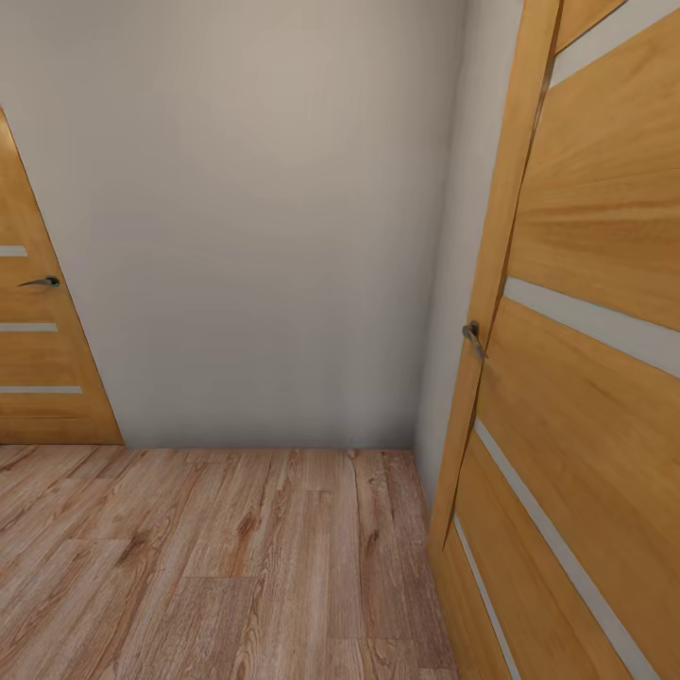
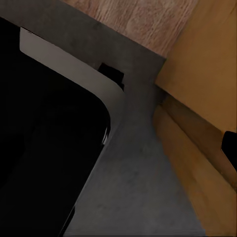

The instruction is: Move the two storage containers from the living room to the garage. In the garage, place one container on the floor and stack the other container on top of it (either order is fine).

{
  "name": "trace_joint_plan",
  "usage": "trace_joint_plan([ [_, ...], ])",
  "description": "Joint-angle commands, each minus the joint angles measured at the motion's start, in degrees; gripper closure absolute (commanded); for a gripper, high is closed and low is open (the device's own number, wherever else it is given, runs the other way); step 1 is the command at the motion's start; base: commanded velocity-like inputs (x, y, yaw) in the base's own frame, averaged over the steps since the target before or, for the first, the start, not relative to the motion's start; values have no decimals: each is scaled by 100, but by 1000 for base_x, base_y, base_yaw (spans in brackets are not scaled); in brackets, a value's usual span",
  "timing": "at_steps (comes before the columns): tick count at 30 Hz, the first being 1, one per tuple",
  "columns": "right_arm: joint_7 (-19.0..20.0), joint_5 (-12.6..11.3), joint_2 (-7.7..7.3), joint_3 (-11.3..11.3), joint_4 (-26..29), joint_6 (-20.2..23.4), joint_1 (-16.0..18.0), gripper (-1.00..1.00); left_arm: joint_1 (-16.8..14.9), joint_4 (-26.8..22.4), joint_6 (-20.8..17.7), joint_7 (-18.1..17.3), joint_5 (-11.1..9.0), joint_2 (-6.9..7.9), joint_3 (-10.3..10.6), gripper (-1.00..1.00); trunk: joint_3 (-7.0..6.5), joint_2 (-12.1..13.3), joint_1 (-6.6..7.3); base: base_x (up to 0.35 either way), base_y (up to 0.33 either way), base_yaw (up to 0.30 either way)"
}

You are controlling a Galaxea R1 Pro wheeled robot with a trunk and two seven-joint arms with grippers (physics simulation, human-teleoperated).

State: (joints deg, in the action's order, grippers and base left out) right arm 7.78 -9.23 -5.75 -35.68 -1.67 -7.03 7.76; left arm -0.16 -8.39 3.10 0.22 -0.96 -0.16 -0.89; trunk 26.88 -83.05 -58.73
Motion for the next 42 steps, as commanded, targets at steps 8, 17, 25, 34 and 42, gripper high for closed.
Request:
trace_joint_plan([
  [8, 31, -70, -96, -40, -18, -30, -58, -100, -2, 4, 16, 5, -46, -1, -8, -100, 5, -3, 0, 0, 0, 0],
  [17, 31, -71, -135, -39, -18, -15, -64, -100, -2, 4, 8, 2, -96, 12, -16, -100, 5, -3, 0, 7, 0, 0],
  [25, 10, -57, -137, -43, -18, 3, -64, -100, -2, 8, 7, -4, -129, 8, -13, -100, 5, -3, 0, 191, 0, 0],
  [34, -29, -38, -130, -44, -18, 19, -64, -100, -2, 8, 7, -4, -130, 8, -12, -100, 5, -3, 0, 21, 0, 26],
  [42, -31, -44, -135, -44, -18, 1, -64, -100, -2, 9, 9, -4, -128, 8, -11, -100, 5, -3, 0, 1, 0, 219],
])
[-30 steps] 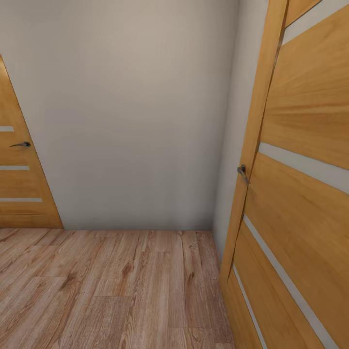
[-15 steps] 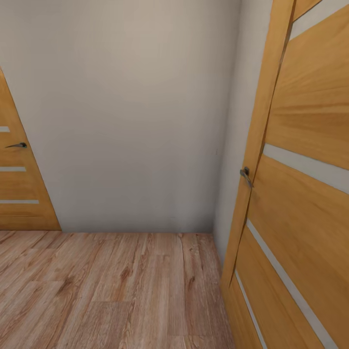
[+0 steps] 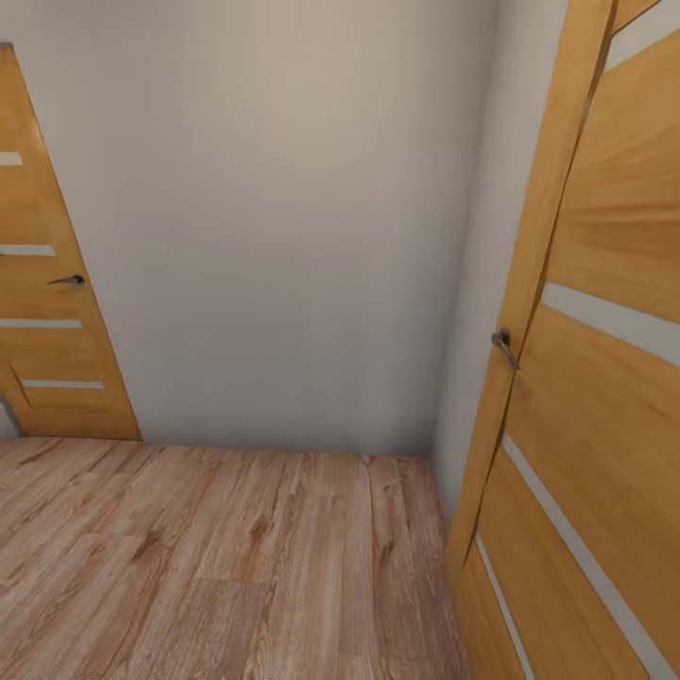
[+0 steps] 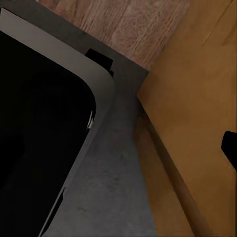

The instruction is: Move the two storage containers from the living room to the garage. In the garage, place one container on the floor and stack the other container on top of it (either order is fine).

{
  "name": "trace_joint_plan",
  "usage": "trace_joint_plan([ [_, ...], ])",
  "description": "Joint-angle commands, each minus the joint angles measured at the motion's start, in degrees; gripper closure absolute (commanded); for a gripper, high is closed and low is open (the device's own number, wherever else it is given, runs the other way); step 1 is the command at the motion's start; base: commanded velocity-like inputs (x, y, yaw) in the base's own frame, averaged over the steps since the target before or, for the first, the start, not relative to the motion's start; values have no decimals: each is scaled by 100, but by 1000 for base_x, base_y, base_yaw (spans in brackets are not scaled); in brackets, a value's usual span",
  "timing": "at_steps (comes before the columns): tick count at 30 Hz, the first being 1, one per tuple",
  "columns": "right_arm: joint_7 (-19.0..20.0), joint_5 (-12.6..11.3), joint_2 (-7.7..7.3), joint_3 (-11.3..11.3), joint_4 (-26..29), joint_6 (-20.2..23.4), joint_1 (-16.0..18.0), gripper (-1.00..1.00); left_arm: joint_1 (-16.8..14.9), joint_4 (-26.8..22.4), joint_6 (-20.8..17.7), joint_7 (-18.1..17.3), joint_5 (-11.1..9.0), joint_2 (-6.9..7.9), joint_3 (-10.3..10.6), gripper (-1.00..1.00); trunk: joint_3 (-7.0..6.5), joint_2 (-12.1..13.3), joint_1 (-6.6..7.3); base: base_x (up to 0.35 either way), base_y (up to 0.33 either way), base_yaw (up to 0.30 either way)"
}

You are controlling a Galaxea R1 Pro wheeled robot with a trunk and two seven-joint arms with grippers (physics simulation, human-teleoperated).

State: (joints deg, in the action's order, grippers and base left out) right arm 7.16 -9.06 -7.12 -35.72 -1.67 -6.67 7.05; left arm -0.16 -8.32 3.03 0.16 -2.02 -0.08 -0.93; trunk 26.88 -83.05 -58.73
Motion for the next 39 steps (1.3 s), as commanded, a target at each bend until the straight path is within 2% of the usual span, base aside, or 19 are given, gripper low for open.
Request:
trace_joint_plan([
  [1, 31, -59, 1, -41, -18, -39, 7, -100, -2, 3, 16, 2, -22, -1, -6, -100, 5, -3, 0, 0, 0, 108],
  [7, 31, -53, 0, -39, -18, -44, 7, -100, -2, 3, 15, 2, -19, -1, -4, -100, 5, -3, 0, 4, 0, 38],
  [16, 31, -52, 0, -41, -18, -45, 7, -100, -2, 62, 23, -7, -18, -4, -4, -100, 5, -3, 0, 267, 0, 1],
  [24, 31, -48, 0, -41, -18, -45, 7, -100, -2, 67, 22, -1, -18, -6, -5, -100, 5, -3, 0, 73, 0, 0],
  [39, 31, -44, 0, -41, -18, -45, 7, -100, -2, 70, 13, -5, -21, 17, -10, -100, 5, -3, 0, 291, 0, 0],
])
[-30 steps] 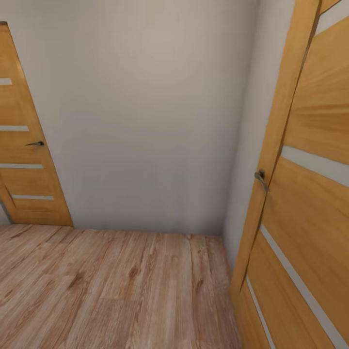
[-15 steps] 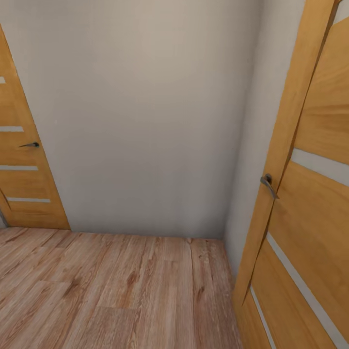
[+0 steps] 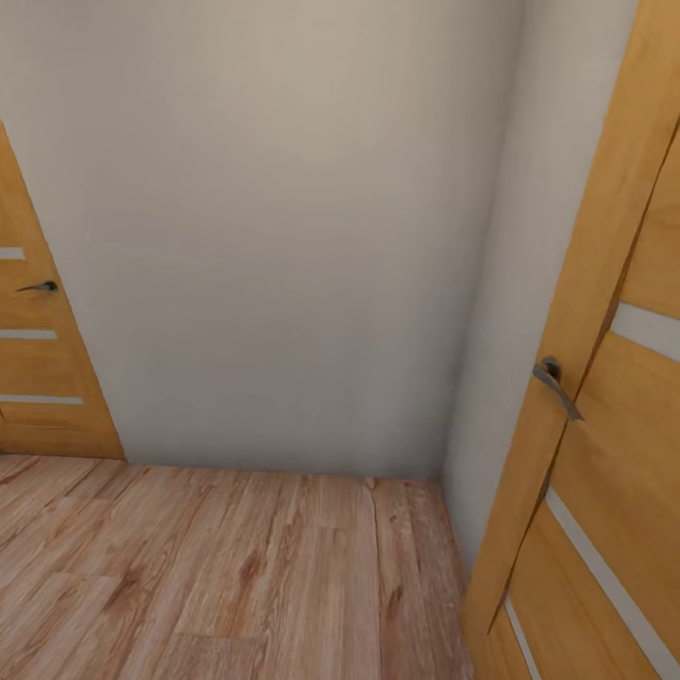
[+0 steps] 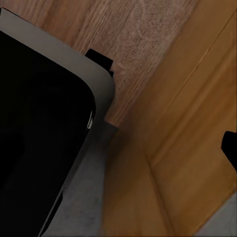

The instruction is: Move the two storage containers from the living room to the garage. In the garage, place one container on the floor and stack the other container on top of it (either order is fine).

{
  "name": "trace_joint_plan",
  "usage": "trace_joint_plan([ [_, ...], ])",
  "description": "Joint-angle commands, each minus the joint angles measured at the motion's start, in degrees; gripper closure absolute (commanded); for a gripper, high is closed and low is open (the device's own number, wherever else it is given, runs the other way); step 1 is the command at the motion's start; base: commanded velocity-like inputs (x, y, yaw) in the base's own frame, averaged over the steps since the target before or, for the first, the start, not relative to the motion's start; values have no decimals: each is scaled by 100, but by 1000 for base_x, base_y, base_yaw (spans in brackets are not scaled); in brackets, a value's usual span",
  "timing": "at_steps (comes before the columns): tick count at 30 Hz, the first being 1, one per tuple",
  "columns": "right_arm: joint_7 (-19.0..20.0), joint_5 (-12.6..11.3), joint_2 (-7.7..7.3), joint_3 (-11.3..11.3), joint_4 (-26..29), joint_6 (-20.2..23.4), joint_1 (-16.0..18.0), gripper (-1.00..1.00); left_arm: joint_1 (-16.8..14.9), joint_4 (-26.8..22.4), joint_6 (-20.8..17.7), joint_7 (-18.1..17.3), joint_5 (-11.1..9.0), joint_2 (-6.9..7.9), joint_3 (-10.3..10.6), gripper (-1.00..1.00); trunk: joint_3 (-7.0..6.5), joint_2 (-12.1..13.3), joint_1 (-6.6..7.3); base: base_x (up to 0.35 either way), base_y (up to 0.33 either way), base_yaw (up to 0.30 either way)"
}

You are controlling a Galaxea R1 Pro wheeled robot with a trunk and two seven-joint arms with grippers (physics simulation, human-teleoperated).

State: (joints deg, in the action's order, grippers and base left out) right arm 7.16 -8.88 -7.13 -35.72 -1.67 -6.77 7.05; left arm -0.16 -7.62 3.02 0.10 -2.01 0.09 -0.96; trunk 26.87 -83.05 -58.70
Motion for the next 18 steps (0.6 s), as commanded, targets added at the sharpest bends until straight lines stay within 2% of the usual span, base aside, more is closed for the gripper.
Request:
trace_joint_plan([
  [1, 31, -61, 1, -40, -18, -35, 7, -100, -2, 1, 15, 2, -22, 0, -8, -100, 5, -3, -3, 313, 0, 0],
  [11, 31, -52, 1, -40, -18, -35, 7, -100, -2, 0, 23, 7, -27, 0, -9, -100, 5, -3, -3, 290, 0, 0],
  [18, 14, -53, -6, -40, -17, -35, 7, -100, -2, 6, 27, 7, -27, -21, -3, -100, 5, -3, -3, 39, 0, 0],
])
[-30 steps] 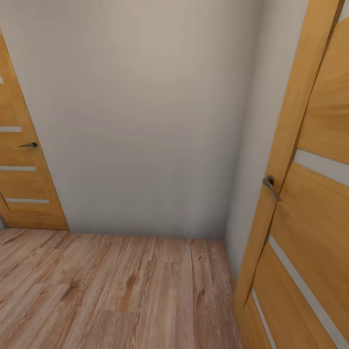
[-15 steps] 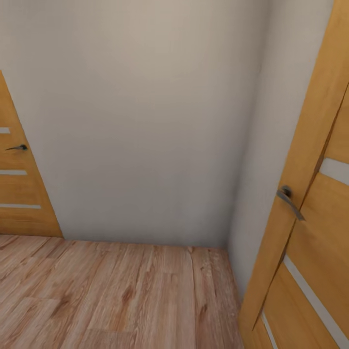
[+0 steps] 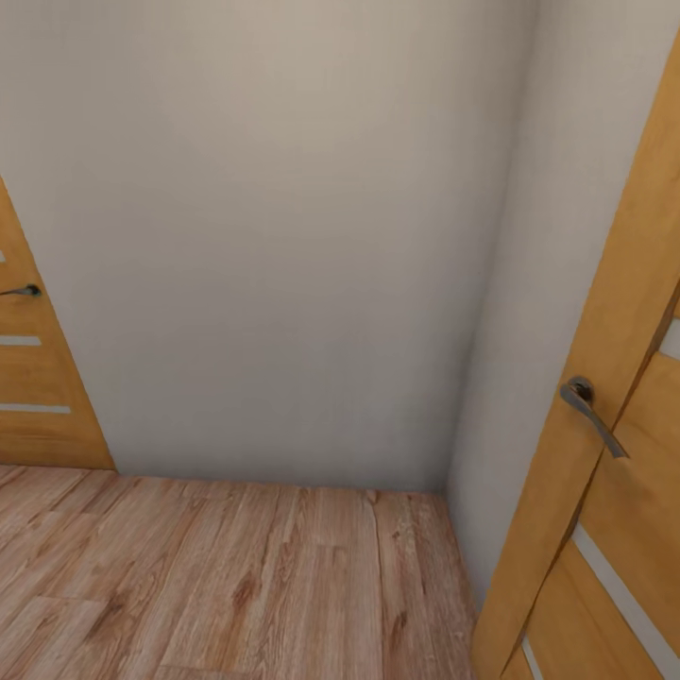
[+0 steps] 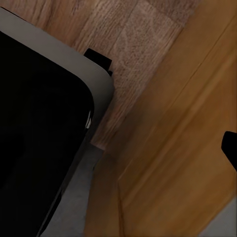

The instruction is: Move the two storage containers from the living room to the garage. In the garage, place one container on the floor and stack the other container on top of it (either order is fine).

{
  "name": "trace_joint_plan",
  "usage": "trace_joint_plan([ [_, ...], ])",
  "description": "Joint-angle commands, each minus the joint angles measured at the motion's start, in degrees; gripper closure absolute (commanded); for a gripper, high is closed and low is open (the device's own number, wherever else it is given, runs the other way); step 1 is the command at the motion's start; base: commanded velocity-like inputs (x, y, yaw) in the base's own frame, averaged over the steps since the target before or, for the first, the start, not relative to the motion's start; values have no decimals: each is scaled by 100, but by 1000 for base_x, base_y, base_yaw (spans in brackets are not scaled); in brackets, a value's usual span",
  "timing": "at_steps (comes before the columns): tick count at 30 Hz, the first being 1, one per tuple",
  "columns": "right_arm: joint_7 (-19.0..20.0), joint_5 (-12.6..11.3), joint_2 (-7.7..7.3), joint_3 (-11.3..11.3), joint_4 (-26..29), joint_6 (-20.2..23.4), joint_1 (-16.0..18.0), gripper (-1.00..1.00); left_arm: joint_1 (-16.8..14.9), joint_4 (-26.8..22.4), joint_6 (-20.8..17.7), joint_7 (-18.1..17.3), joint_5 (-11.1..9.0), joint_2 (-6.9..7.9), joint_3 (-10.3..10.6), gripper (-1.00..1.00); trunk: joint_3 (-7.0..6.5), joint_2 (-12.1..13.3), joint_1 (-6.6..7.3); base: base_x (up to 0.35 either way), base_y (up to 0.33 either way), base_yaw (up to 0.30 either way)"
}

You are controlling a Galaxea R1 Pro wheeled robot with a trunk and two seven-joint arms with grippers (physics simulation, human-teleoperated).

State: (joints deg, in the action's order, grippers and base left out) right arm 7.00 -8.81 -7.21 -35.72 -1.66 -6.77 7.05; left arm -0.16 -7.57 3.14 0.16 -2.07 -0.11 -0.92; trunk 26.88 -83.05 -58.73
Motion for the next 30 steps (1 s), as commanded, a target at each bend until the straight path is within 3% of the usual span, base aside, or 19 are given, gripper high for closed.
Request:
trace_joint_plan([
  [1, 31, -63, 1, -40, -18, -35, 7, -100, -2, 1, 17, 2, -22, -3, -6, -100, 5, -3, 0, 0, 0, 0],
  [30, 21, -54, -9, -49, -18, -47, 7, -100, -2, 1, 20, -6, -13, -6, -5, -100, 5, -3, 0, 0, 0, 0],
])
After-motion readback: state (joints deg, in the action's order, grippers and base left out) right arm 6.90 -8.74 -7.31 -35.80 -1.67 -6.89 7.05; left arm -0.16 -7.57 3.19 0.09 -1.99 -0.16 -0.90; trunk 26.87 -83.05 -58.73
